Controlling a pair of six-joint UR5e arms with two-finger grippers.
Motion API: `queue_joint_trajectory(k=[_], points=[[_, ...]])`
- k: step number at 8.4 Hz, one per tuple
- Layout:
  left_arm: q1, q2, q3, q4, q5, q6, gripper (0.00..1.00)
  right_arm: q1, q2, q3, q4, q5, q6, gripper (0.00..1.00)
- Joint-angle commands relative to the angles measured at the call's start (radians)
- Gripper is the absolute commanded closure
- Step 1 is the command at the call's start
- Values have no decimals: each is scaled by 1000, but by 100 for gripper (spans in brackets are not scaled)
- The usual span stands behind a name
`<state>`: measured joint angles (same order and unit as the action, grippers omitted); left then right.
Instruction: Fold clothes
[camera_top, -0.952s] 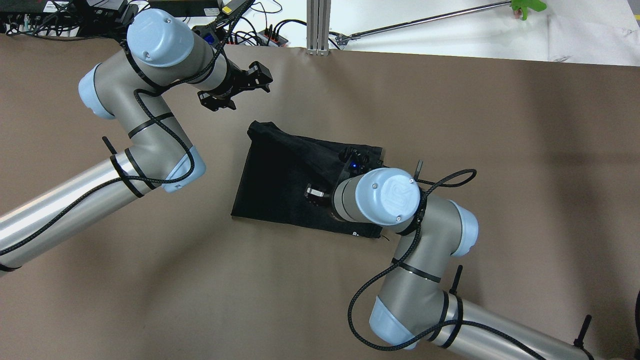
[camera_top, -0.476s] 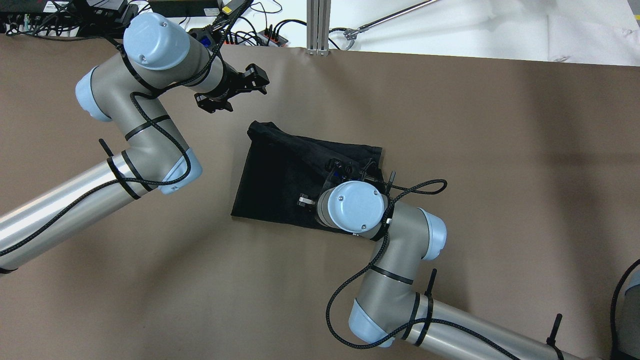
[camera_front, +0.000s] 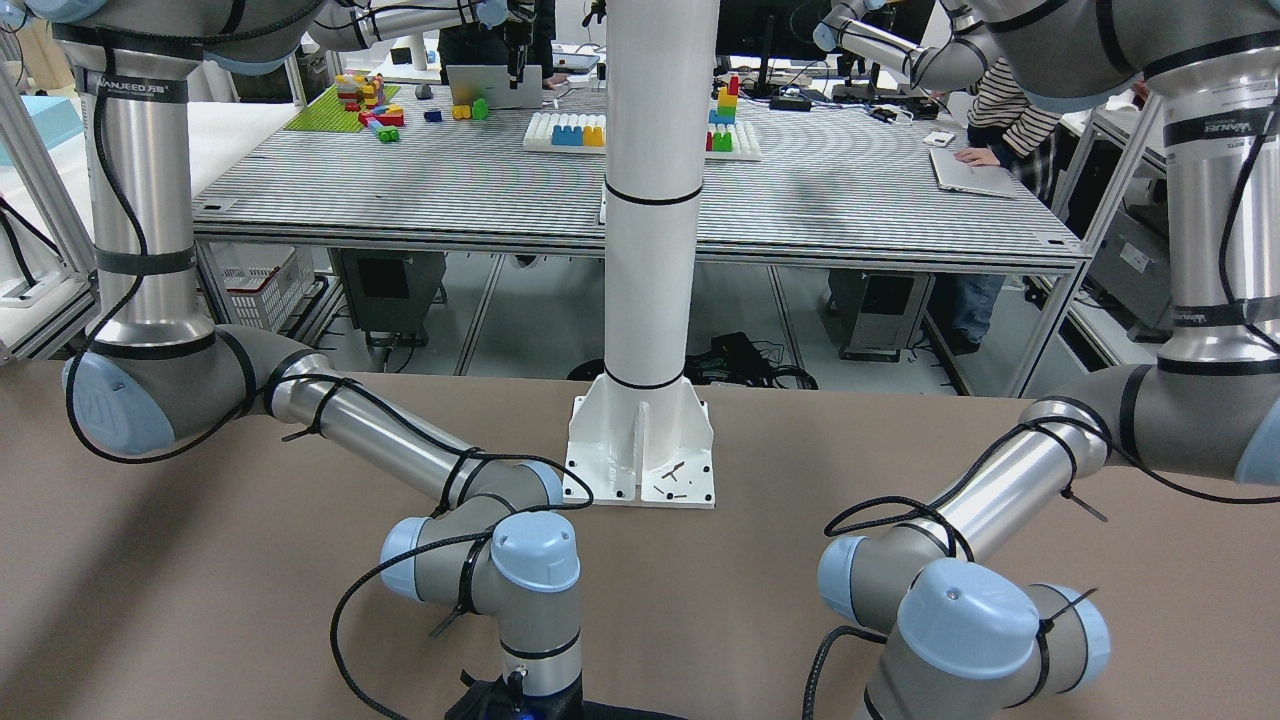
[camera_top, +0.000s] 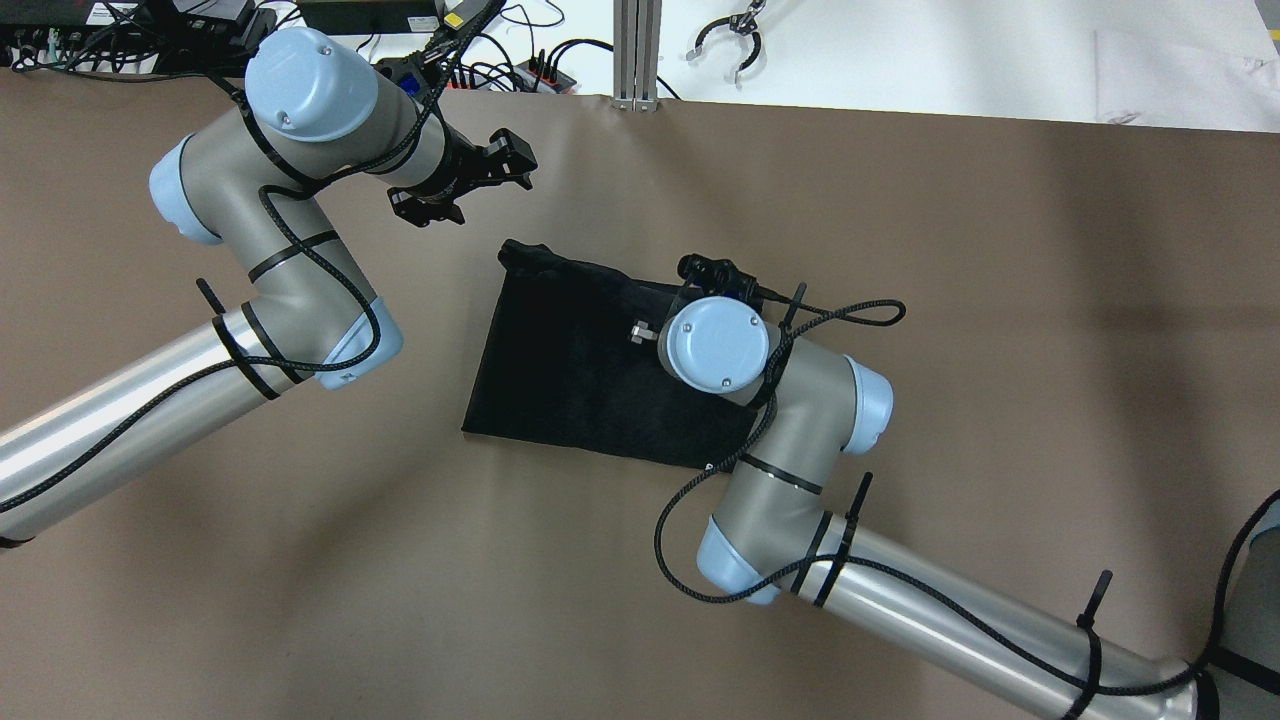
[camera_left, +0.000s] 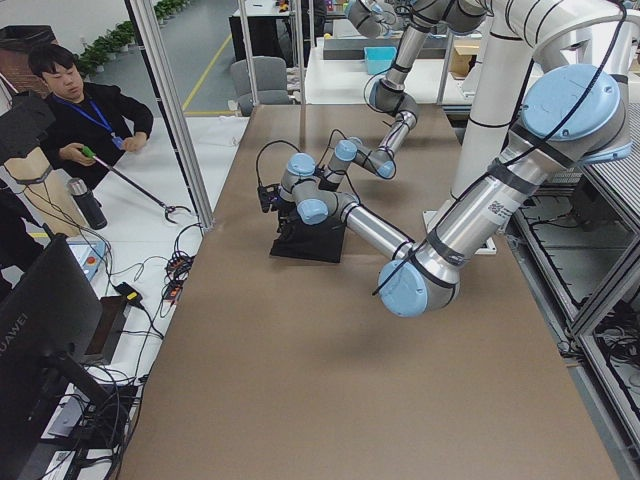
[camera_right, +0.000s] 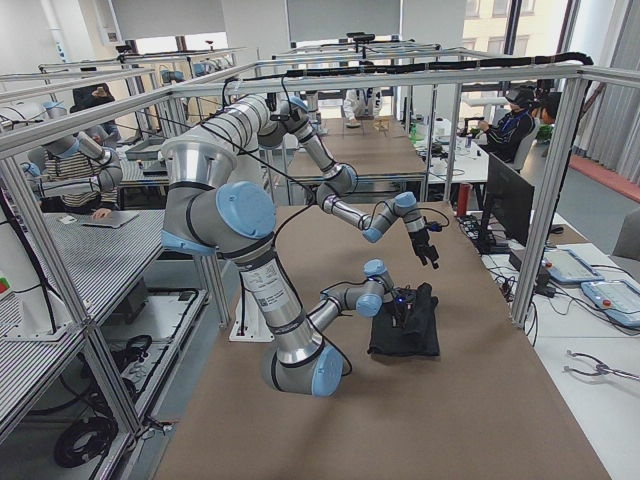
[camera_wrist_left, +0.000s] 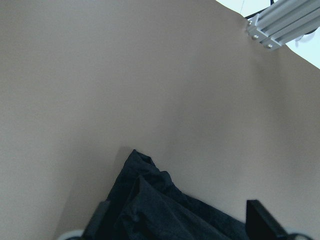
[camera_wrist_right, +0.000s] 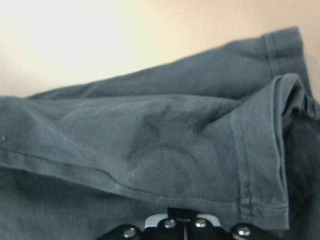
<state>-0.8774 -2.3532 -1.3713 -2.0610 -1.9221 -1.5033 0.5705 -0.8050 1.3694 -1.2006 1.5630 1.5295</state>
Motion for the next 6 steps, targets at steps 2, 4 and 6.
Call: queue_joint_trajectory(k=[2,4,6], points=[[0,2,0,-1,3,0,6,194,140,-310,103,6,-96,100],[8,26,-32,-4,9,0,6,288,187,-378,119,8,-118,100],[90,26,-41,-4,43,2,10,295,195,-333,119,55,-118,21]])
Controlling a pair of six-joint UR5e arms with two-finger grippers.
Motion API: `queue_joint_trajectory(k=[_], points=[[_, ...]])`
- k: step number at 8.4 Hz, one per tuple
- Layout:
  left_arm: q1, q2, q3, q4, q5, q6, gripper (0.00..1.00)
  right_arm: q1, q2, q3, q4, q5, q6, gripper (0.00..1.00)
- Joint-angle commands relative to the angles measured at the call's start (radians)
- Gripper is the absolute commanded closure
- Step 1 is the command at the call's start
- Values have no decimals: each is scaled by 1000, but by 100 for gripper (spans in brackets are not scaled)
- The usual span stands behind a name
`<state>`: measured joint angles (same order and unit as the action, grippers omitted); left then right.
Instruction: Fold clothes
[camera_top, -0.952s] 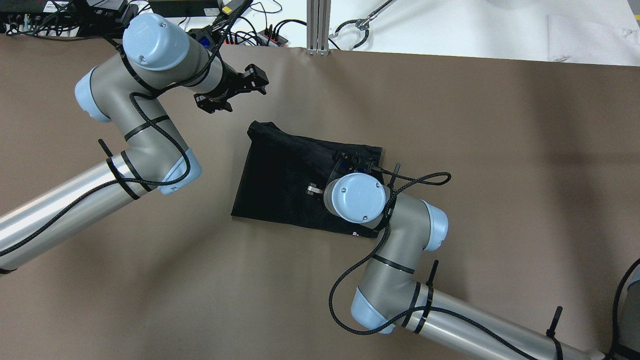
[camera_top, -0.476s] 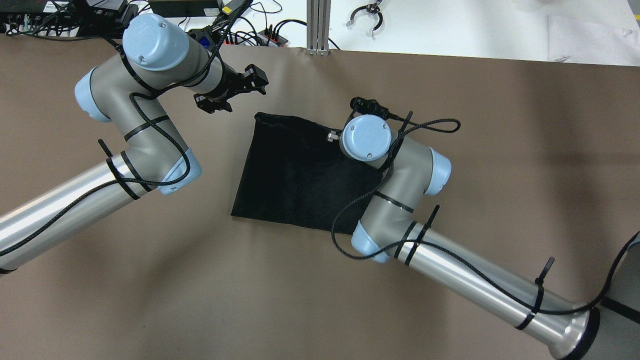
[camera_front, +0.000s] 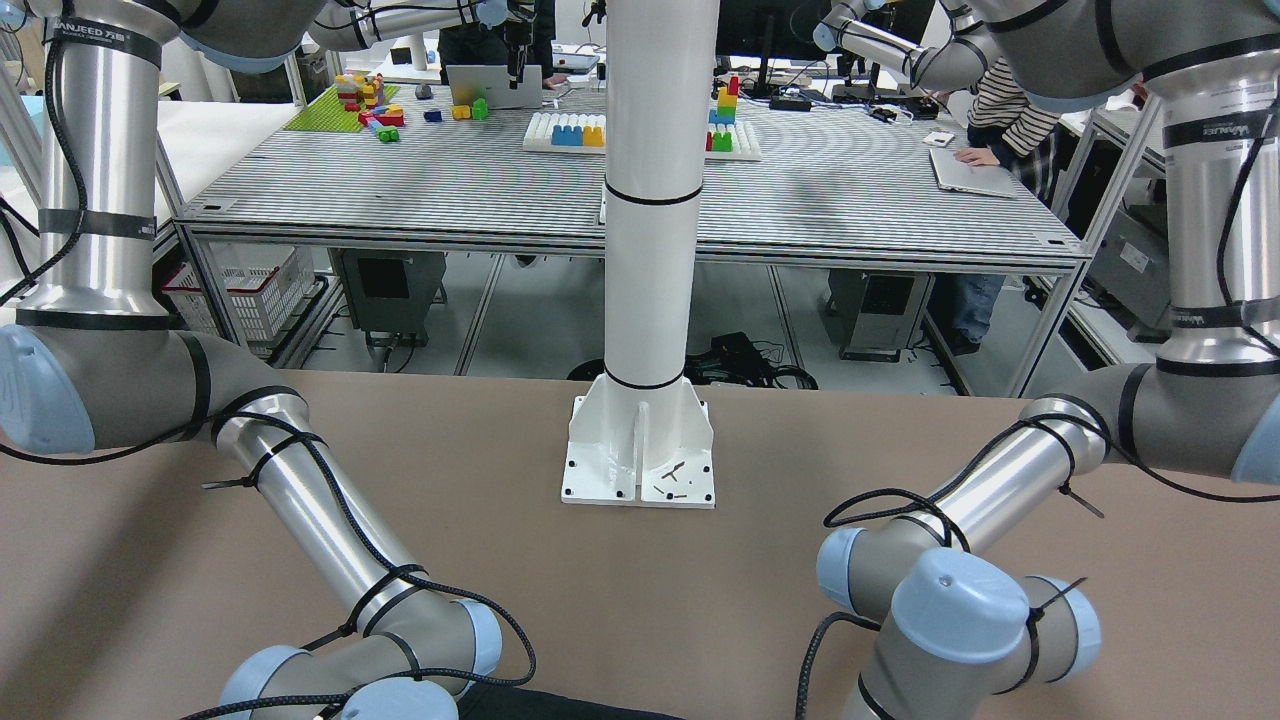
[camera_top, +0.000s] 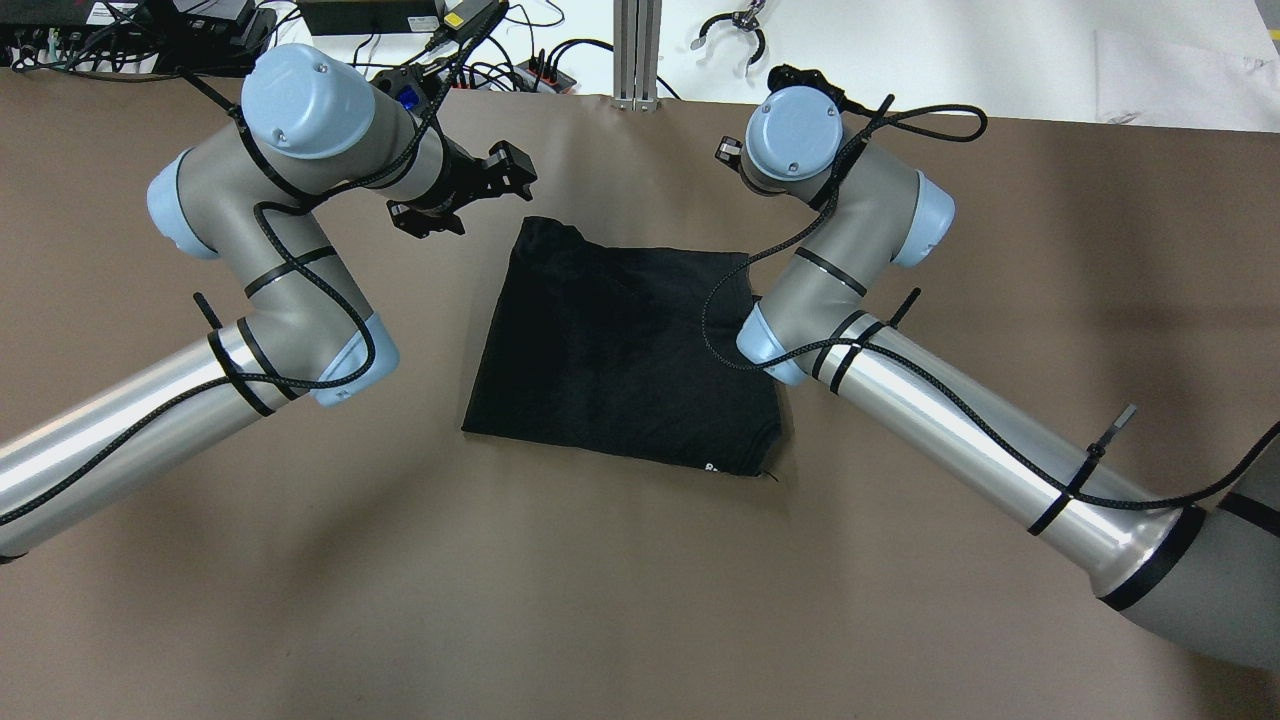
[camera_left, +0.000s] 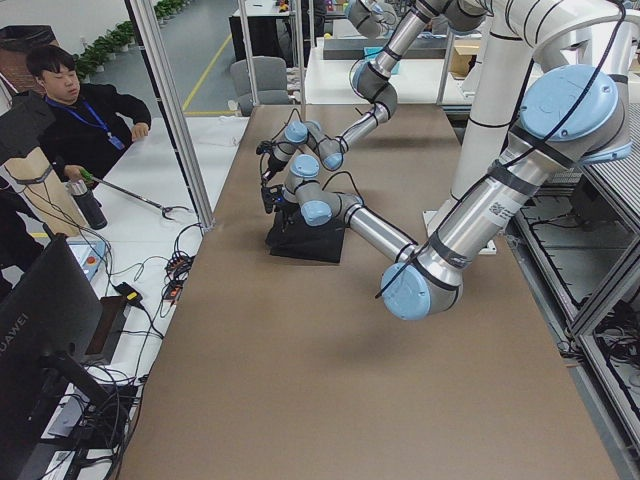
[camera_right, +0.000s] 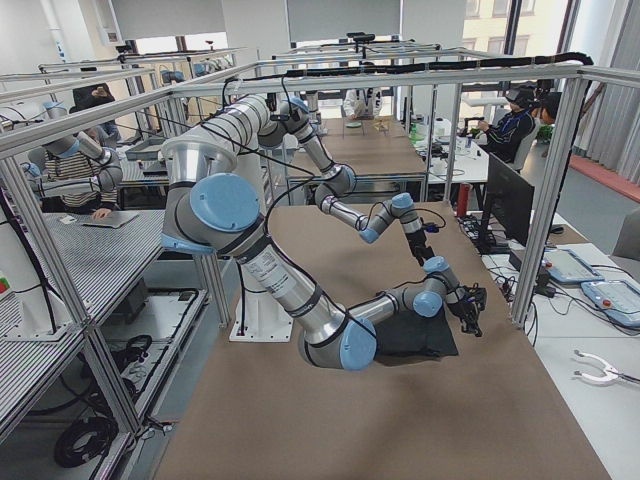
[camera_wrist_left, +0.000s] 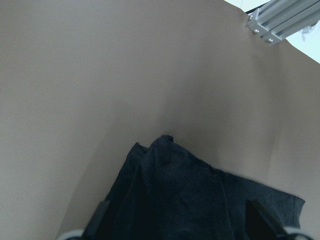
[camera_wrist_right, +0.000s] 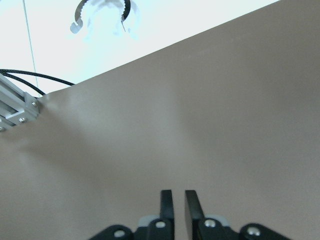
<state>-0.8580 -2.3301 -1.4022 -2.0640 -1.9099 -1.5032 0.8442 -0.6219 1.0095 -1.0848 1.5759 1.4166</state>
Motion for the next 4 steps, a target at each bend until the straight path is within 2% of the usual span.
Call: queue_joint_trajectory(k=[1,2,4], points=[[136,-11,5,1,99,1,65,19,8,53,2,64,-13,7],[145,-34,61,-5,135,6,98,19,-4,73,2,67,-37,7],[143,-133,228,-18,141,6,100,16,-59,138,2,90,-95,7]])
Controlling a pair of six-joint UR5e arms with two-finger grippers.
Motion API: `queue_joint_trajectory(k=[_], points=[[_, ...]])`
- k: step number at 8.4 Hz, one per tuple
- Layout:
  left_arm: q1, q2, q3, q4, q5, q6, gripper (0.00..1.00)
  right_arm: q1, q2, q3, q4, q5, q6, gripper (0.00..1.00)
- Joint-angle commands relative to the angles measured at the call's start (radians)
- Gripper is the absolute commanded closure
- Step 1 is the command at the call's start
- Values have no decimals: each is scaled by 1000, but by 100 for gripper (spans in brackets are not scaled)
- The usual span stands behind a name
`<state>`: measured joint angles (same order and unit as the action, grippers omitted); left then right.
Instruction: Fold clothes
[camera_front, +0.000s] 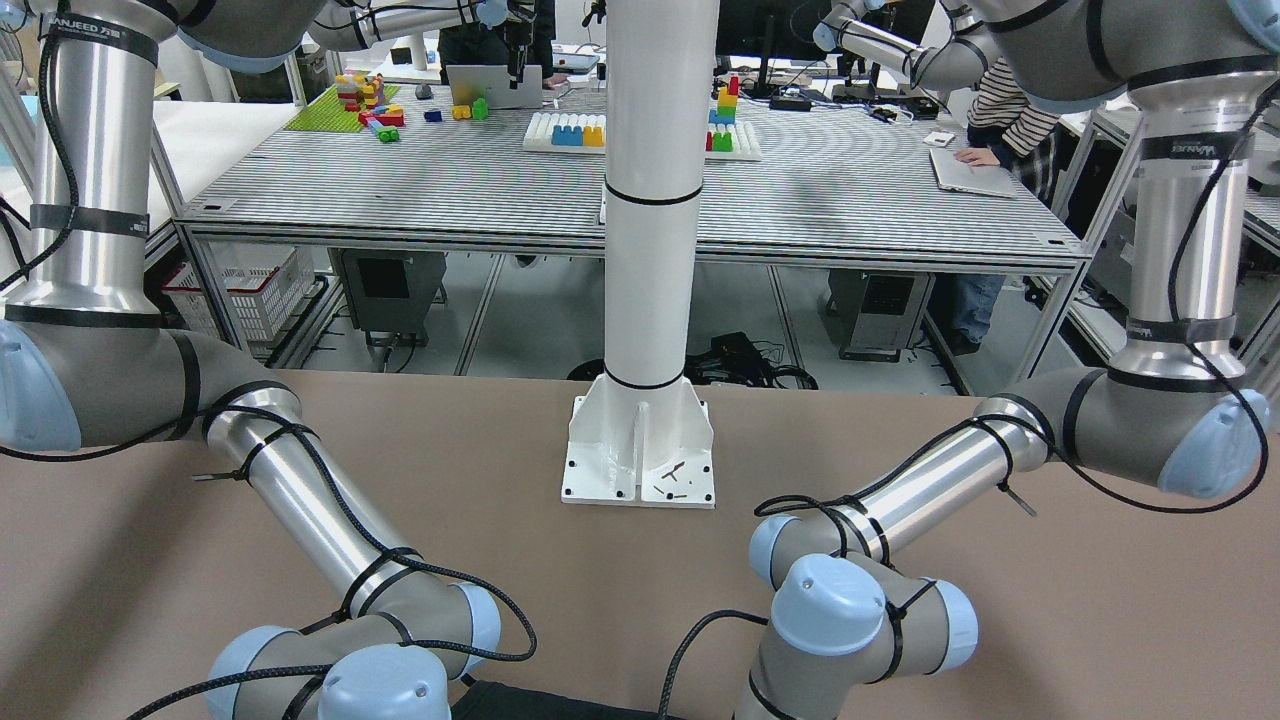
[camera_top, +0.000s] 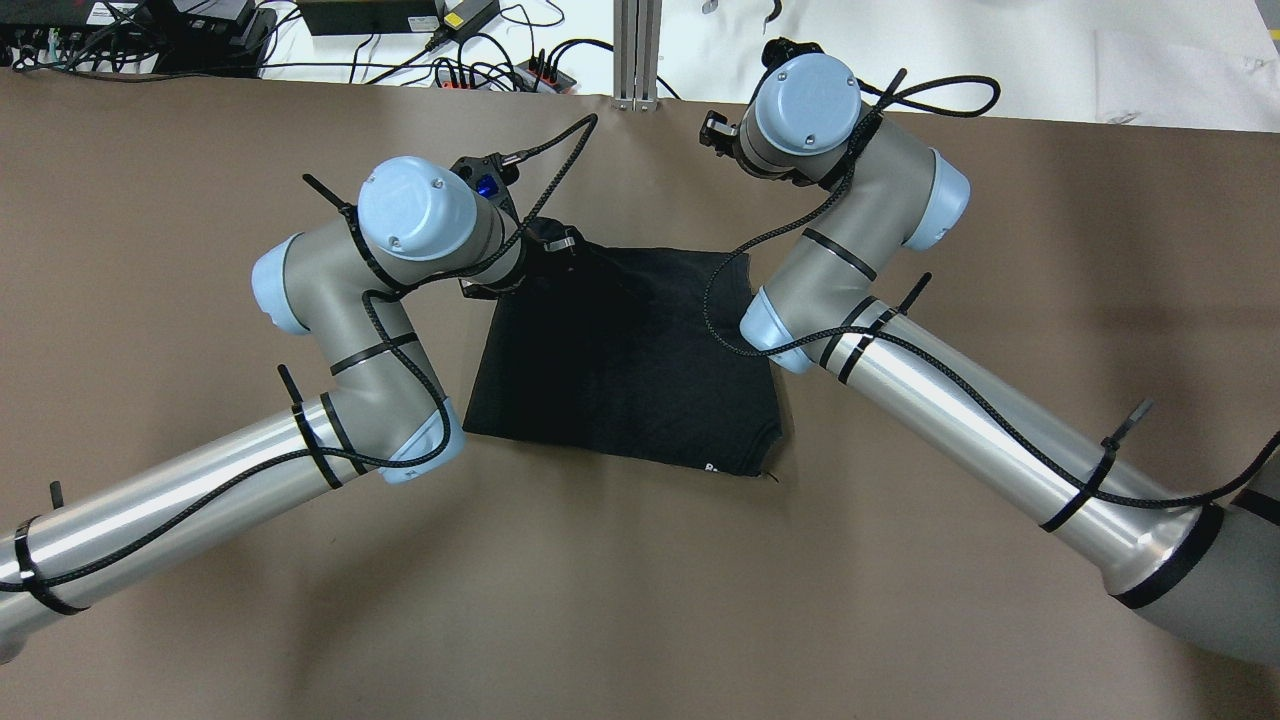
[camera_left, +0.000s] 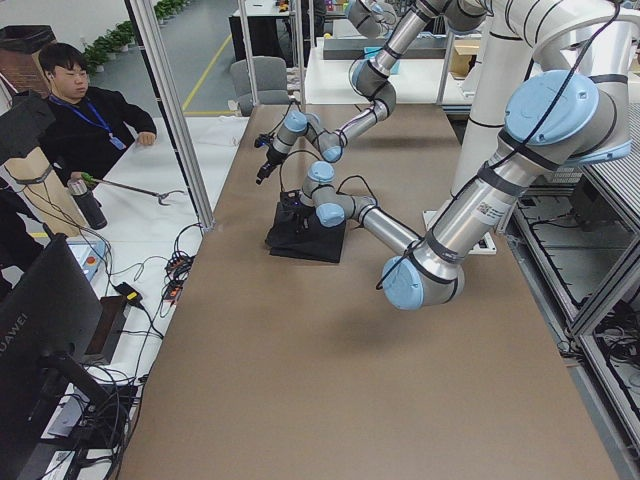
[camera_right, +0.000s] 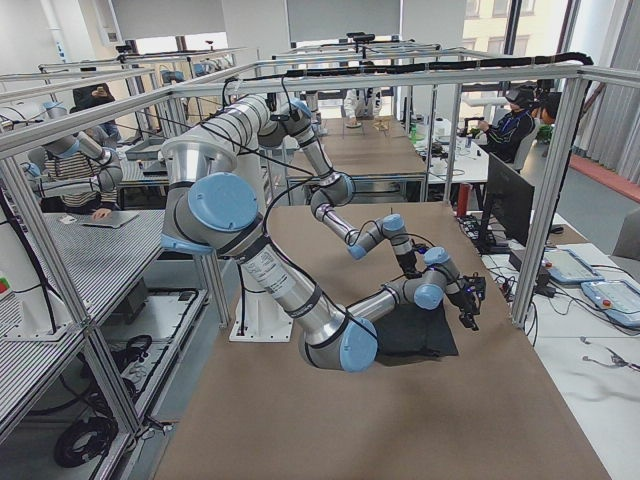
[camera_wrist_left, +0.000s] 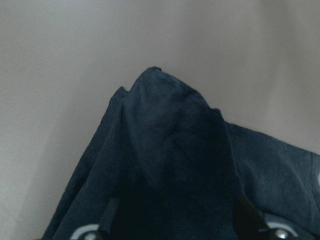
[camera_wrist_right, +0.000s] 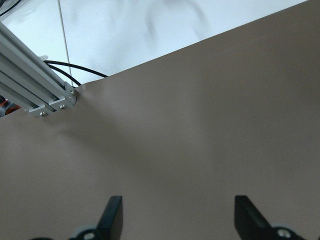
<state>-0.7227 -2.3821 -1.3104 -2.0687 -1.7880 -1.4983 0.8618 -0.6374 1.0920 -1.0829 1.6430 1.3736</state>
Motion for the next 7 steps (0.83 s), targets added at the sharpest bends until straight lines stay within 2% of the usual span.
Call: queue_joint_trajectory(k=[1,3,4,7], points=[[-6,-112,204,-52,30,1,100,-1,-60,64,1,34,-97,7],[-40,-164,368,-115,52,24,100,-7,-76,66,1,34,-100,7],[-62,-170,399,-123,61,48,100,-12,-80,66,1,32,-102,7],[-162,-170,390,-120,47,62,100,-12,-88,66,1,32,-135,6]])
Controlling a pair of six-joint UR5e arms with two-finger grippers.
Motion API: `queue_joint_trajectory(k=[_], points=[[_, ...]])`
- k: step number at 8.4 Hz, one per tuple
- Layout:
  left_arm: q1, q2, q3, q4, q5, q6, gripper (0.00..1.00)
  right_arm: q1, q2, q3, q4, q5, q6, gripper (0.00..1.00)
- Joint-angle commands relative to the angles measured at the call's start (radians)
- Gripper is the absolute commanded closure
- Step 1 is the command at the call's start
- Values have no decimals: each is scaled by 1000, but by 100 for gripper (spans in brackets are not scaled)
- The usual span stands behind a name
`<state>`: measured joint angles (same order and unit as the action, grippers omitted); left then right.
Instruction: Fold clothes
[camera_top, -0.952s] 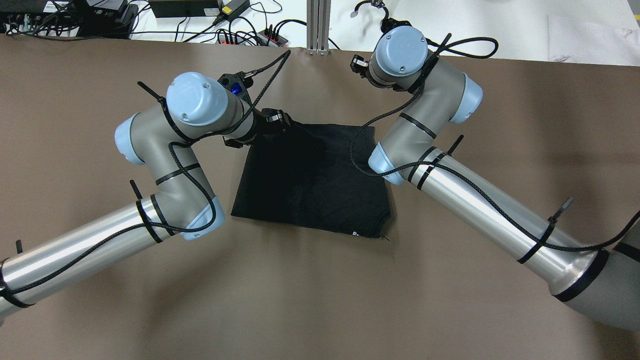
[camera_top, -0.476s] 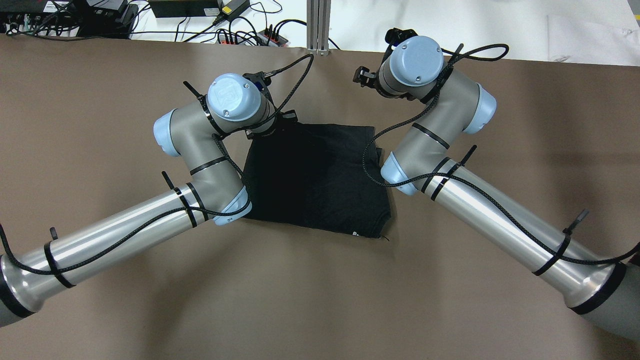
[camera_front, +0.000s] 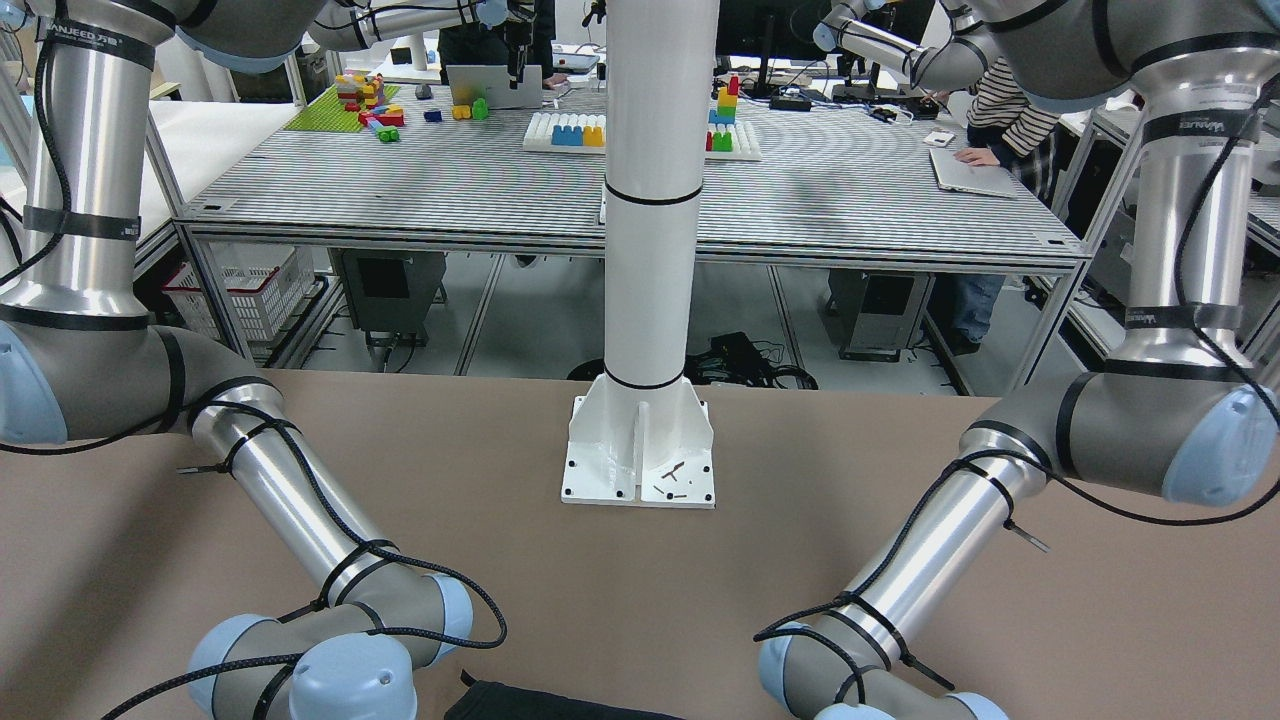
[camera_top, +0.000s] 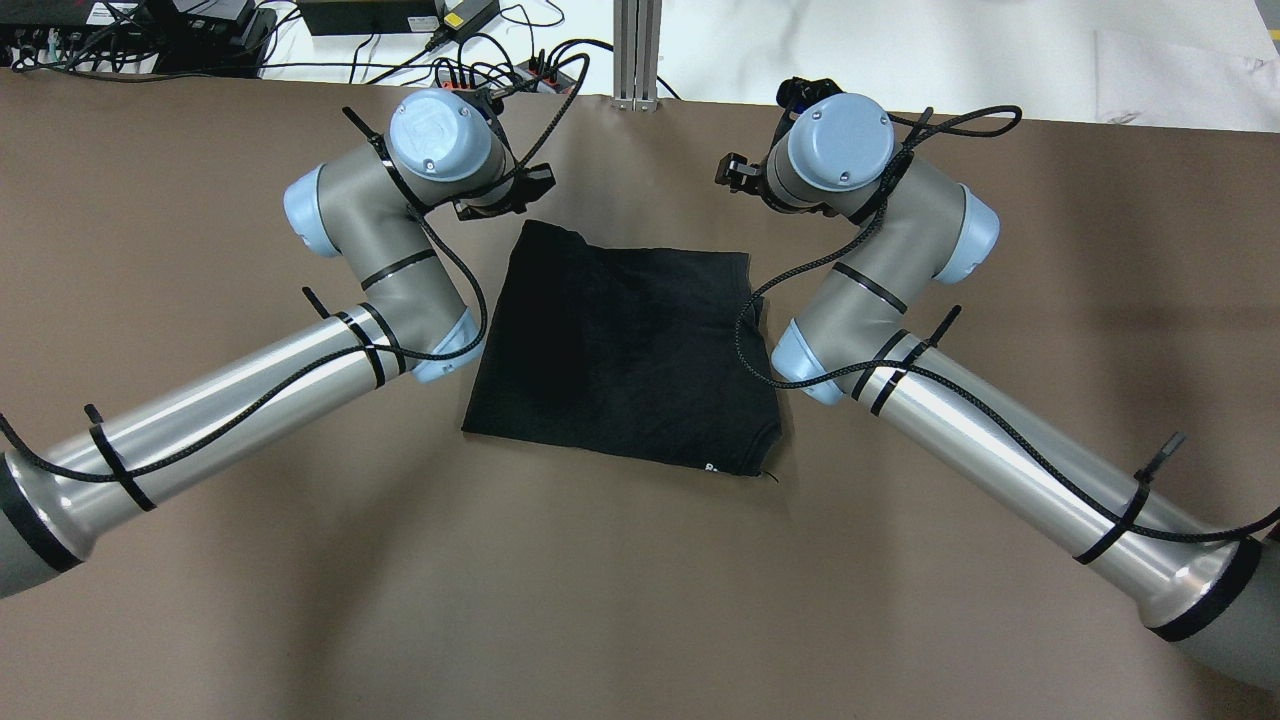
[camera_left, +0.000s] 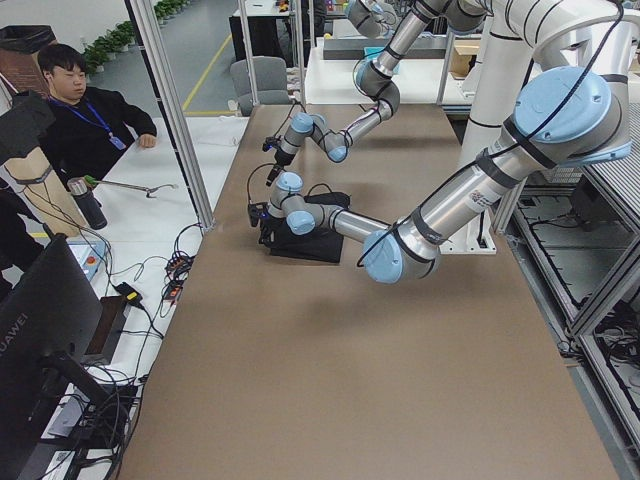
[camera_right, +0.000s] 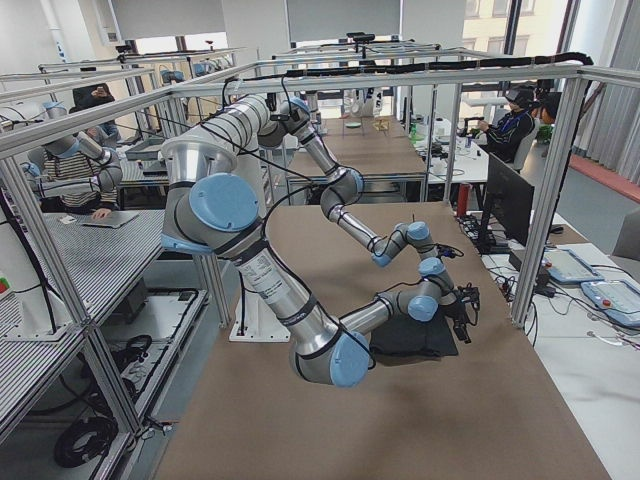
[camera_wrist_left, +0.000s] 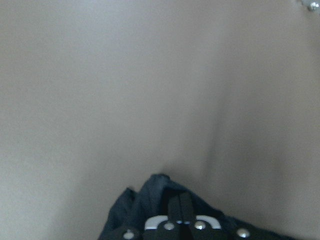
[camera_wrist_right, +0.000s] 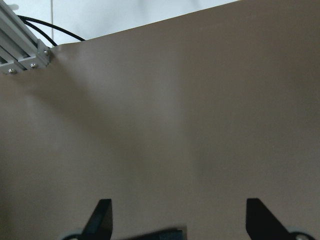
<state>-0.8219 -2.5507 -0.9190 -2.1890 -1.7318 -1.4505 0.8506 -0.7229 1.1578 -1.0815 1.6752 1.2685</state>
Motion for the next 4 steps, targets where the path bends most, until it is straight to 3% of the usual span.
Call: queue_joint_trajectory(k=[1,2,4], points=[[-89,1,-20,5,-32,57,76,-1,-4,2,-2,0,-38,6],[-115,15,-40,14,-69,162,6,-1,-13,16,-8,1,-61,6],[-195,128,-133,92,-94,336,6,25,-164,127,-56,5,-272,6]])
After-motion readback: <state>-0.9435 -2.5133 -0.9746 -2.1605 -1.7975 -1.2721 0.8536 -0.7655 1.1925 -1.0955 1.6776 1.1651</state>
